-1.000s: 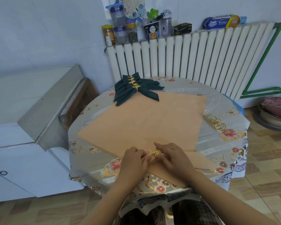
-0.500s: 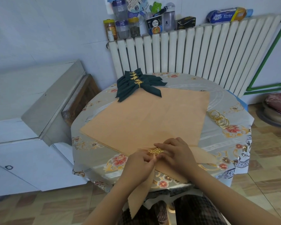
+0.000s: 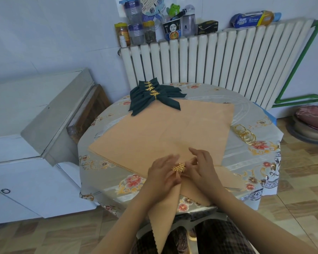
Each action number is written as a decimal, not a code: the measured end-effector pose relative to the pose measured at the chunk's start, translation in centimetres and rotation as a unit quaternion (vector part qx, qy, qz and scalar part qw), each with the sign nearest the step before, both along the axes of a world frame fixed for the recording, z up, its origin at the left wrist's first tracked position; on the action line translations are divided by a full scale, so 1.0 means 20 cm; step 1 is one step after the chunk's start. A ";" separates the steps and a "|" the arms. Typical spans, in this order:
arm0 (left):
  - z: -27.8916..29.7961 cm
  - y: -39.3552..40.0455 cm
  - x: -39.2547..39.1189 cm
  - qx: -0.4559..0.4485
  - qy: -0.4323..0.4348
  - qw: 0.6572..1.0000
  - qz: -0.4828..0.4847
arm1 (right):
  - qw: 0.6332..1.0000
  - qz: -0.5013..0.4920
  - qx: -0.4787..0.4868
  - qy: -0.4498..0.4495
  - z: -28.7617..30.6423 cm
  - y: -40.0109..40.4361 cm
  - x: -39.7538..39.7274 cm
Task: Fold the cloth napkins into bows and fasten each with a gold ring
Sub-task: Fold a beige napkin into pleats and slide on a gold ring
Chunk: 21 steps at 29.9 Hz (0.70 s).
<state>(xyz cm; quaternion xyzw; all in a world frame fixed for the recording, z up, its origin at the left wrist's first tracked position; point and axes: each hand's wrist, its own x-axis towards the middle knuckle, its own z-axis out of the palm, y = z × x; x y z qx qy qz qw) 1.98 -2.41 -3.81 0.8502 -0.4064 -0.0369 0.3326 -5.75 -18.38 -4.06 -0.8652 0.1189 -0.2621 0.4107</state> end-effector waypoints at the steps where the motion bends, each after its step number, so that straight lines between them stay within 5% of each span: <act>1: -0.01 -0.01 0.00 0.031 -0.028 0.999 0.001 | 0.999 -0.030 0.018 -0.004 0.00 0.01 -0.01; 4: -0.01 -0.02 -0.02 0.062 -0.072 0.994 0.045 | 0.994 -0.100 0.041 0.005 -0.01 0.03 -0.06; 12: -0.03 -0.04 -0.05 0.034 -0.063 0.991 0.111 | 0.998 -0.058 0.017 0.019 -0.01 0.20 -0.17; 21: -0.03 -0.03 -0.04 -0.019 -0.053 0.996 0.071 | 0.987 -0.076 0.106 0.092 0.09 0.05 -0.11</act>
